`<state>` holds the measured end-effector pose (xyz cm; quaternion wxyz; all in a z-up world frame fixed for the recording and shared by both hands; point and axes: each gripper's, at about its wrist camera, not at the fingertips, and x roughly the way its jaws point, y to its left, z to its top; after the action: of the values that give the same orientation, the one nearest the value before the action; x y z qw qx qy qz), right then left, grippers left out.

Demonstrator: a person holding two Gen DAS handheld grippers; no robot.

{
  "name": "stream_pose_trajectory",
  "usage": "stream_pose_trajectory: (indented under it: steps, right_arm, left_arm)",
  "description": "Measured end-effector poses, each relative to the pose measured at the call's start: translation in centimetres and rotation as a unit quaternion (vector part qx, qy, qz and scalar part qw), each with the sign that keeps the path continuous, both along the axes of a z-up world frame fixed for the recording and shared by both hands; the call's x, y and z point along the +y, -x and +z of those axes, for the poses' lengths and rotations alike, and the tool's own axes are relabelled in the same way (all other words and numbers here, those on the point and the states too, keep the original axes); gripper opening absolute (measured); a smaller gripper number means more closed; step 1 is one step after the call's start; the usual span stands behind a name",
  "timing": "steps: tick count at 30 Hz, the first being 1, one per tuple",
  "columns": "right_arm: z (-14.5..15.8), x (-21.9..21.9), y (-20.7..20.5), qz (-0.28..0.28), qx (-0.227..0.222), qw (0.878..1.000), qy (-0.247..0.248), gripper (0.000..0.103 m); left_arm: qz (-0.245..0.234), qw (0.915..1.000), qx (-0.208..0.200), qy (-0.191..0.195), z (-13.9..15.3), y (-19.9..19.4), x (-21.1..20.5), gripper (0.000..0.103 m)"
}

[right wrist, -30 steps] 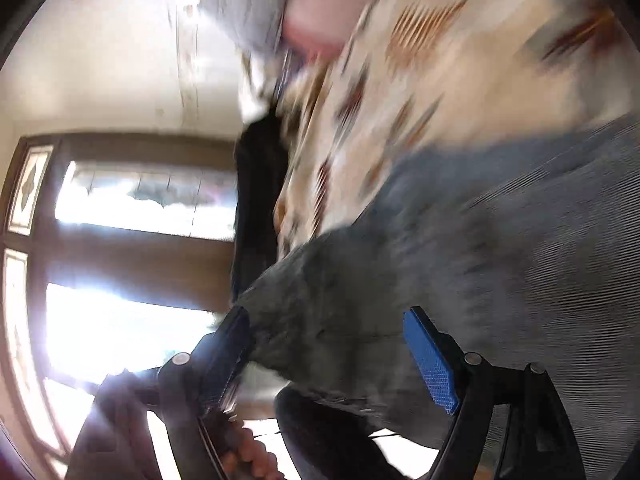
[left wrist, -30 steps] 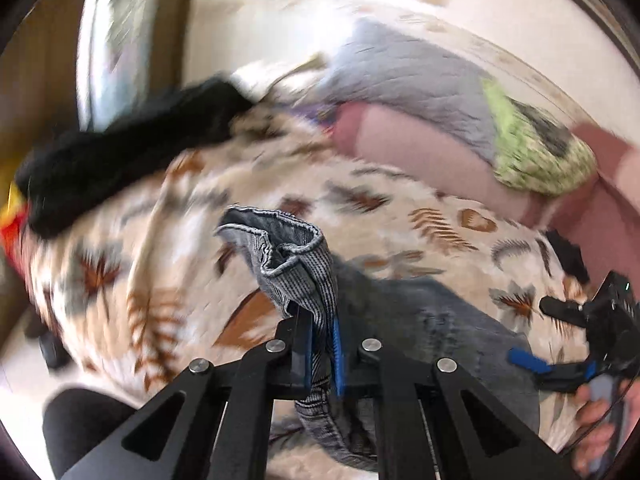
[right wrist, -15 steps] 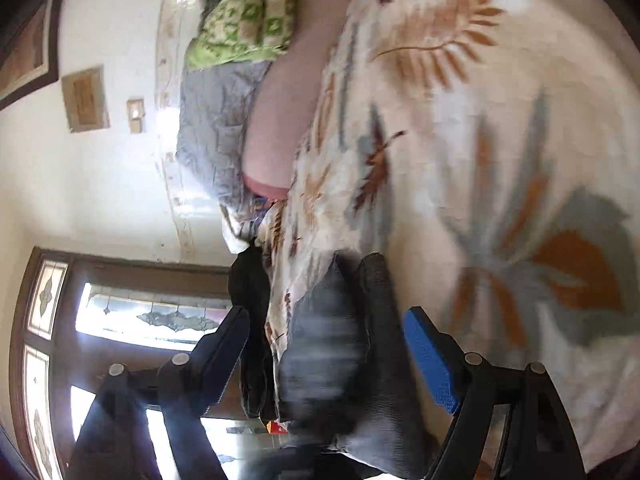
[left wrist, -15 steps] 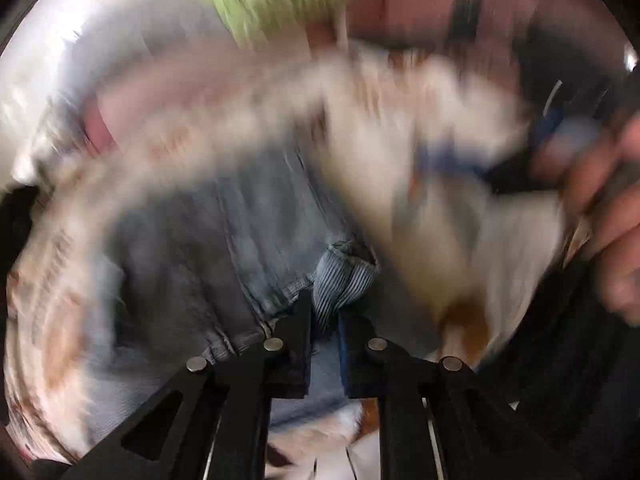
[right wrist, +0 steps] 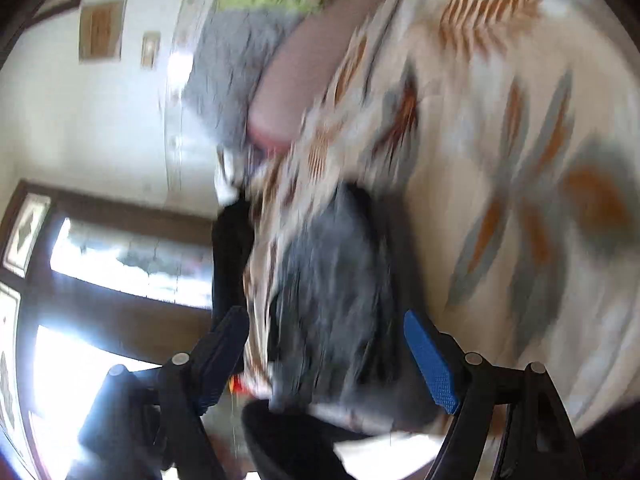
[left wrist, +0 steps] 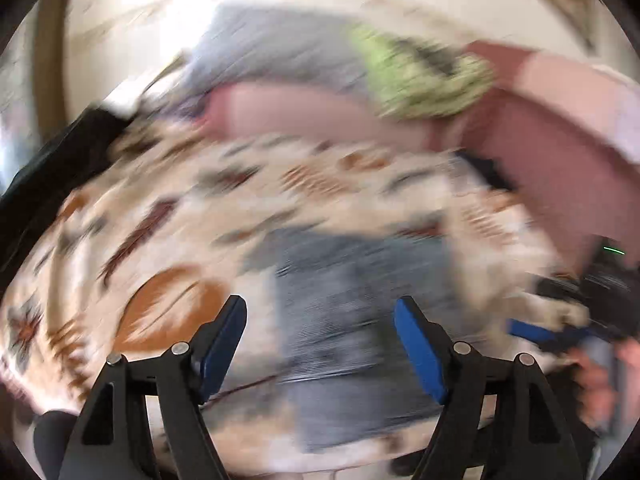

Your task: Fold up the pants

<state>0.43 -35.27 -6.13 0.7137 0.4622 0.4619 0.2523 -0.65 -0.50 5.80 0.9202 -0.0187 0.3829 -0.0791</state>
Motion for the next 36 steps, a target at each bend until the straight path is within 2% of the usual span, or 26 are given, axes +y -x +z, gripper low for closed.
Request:
stream_pose_trajectory:
  steps: [2, 4, 8, 10, 12, 13, 14, 16, 19, 22, 25, 26, 27, 28, 29, 31, 32, 33, 34, 36]
  right_arm:
    - [-0.9, 1.9, 0.8, 0.016, 0.027, 1.0, 0.0, 0.082]
    - [-1.5, 3.0, 0.7, 0.016, 0.043, 0.999, 0.018, 0.082]
    - [-3.2, 3.9, 0.0, -0.01, 0.088, 0.996, 0.031, 0.082]
    - [-3.1, 4.1, -0.5, -0.018, 0.087, 0.996, 0.033, 0.081]
    - [-2.6, 4.9, -1.3, -0.015, 0.084, 0.995, 0.058, 0.048]
    - [-2.8, 5.2, -1.6, -0.012, 0.092, 0.993, 0.075, 0.019]
    - [-2.9, 5.6, -1.8, -0.011, 0.098, 0.991, 0.087, 0.017]
    - [-1.1, 6.3, -1.3, -0.012, 0.071, 0.99, 0.122, 0.014]
    - [3.0, 7.0, 0.3, -0.02, 0.023, 0.989, 0.145, 0.013]
    - [4.5, 7.2, 1.8, -0.035, 0.005, 0.985, 0.17, 0.013]
    - [0.6, 6.5, 2.0, -0.049, 0.041, 0.978, 0.2, 0.013]
    - [-1.5, 6.2, 1.7, -0.049, 0.062, 0.977, 0.201, 0.013]
    - [-3.5, 5.8, 1.6, -0.051, 0.08, 0.981, 0.169, 0.014]
    - [-3.6, 5.5, 1.7, -0.057, 0.078, 0.982, 0.16, 0.012]
    - [-3.1, 5.6, 1.7, -0.056, 0.069, 0.982, 0.169, 0.013]
    - [-2.4, 6.0, 1.6, -0.04, 0.061, 0.98, 0.185, 0.016]
    - [-2.5, 6.0, 1.5, -0.03, 0.067, 0.98, 0.186, 0.016]
    - [-2.5, 5.7, 1.5, -0.022, 0.074, 0.98, 0.185, 0.016]
    - [-2.0, 5.7, 1.5, -0.022, 0.076, 0.98, 0.185, 0.016]
    - [-0.3, 5.3, 1.9, -0.025, 0.062, 0.976, 0.208, 0.021]
  left_arm:
    - [0.002, 0.9993, 0.038, -0.005, -2.4, -1.4, 0.3, 0.077]
    - [-0.008, 0.9984, 0.054, -0.015, -4.3, -1.7, -0.1, 0.077]
    - [-0.012, 0.9985, 0.046, -0.025, -6.3, -1.9, -0.8, 0.078]
    - [-0.009, 0.9985, 0.052, -0.011, -6.6, -1.9, -0.3, 0.079]
    - [-0.006, 0.9985, 0.053, -0.006, -7.1, -2.4, 0.1, 0.085]
    - [-0.004, 0.9985, 0.055, -0.002, -7.2, -2.5, 0.3, 0.086]
    - [-0.004, 0.9983, 0.058, 0.006, -7.4, -2.6, 0.6, 0.088]
    - [-0.006, 0.9976, 0.065, 0.02, -7.9, -3.1, 1.1, 0.089]
    - [-0.008, 0.9974, 0.065, 0.03, -7.9, -3.0, 1.6, 0.09]
    - [-0.008, 0.9974, 0.064, 0.034, -7.4, -2.9, 1.7, 0.09]
    - [0.008, 0.9984, 0.044, 0.036, -5.4, -2.3, 2.2, 0.09]
    - [0.01, 0.9981, 0.024, 0.056, -4.1, -2.0, 2.4, 0.09]
    - [0.008, 0.998, 0.012, 0.062, -3.3, -1.7, 2.4, 0.09]
    - [0.005, 0.9985, 0.002, 0.055, -2.8, -1.6, 2.2, 0.09]
    - [-0.001, 0.9995, -0.004, 0.031, -2.6, -1.7, 1.6, 0.09]
    - [-0.03, 0.9982, 0.028, -0.044, -4.7, -2.4, -0.8, 0.09]
    - [-0.052, 0.9906, 0.063, -0.11, -7.3, -3.0, -2.7, 0.09]
    - [-0.051, 0.9879, 0.049, -0.138, -8.2, -2.8, -3.3, 0.093]
    - [-0.046, 0.9889, 0.02, -0.14, -8.0, -2.3, -3.4, 0.093]
    - [-0.041, 0.9897, 0.032, -0.134, -7.7, -2.2, -3.2, 0.092]
